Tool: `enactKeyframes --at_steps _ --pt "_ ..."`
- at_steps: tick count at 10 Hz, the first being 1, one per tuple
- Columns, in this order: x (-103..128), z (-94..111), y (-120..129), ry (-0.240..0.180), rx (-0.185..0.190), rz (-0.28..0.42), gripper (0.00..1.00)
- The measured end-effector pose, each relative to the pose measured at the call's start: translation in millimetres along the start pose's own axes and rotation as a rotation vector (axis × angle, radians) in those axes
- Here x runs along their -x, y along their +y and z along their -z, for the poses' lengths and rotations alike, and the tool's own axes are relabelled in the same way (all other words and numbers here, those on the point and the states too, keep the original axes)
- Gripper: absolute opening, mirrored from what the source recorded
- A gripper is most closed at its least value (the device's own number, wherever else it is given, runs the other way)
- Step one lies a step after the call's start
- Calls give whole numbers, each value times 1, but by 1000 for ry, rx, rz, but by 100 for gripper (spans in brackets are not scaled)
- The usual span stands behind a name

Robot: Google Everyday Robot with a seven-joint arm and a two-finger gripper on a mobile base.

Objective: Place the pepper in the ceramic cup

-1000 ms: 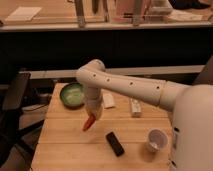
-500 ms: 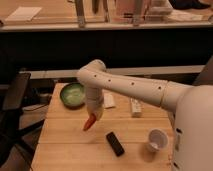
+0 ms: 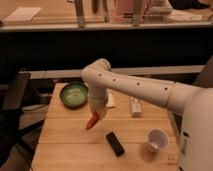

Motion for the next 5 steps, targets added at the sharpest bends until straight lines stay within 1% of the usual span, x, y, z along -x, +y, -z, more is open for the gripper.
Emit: enactKeyframes --at_steps 1,2,5 --pt "-5 2 6 -1 1 -19 15" --pt "-11 6 14 -1 1 -41 9" --pt "-15 15 22 -5 1 -73 9"
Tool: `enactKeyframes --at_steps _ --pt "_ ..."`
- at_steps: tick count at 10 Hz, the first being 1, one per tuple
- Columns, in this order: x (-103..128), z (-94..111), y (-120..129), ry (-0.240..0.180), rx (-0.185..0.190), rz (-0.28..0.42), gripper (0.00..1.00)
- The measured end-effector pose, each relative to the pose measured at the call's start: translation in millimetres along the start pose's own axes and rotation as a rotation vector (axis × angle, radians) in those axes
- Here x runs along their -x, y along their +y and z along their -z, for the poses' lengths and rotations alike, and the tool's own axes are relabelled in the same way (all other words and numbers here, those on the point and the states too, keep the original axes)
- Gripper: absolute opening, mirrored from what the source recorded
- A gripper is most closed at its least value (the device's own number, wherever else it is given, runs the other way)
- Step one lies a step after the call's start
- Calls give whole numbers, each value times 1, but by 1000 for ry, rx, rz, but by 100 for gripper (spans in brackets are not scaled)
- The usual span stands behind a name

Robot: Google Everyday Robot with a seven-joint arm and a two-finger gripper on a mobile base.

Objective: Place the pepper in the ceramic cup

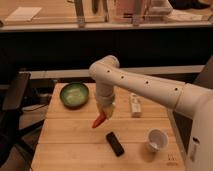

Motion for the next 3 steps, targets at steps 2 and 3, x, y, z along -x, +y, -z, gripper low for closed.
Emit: enactKeyframes --at_steps 2,3 --pt "-9 5 13 -4 -2 -29 9" --pt "-13 7 19 -6 -3 -40 9"
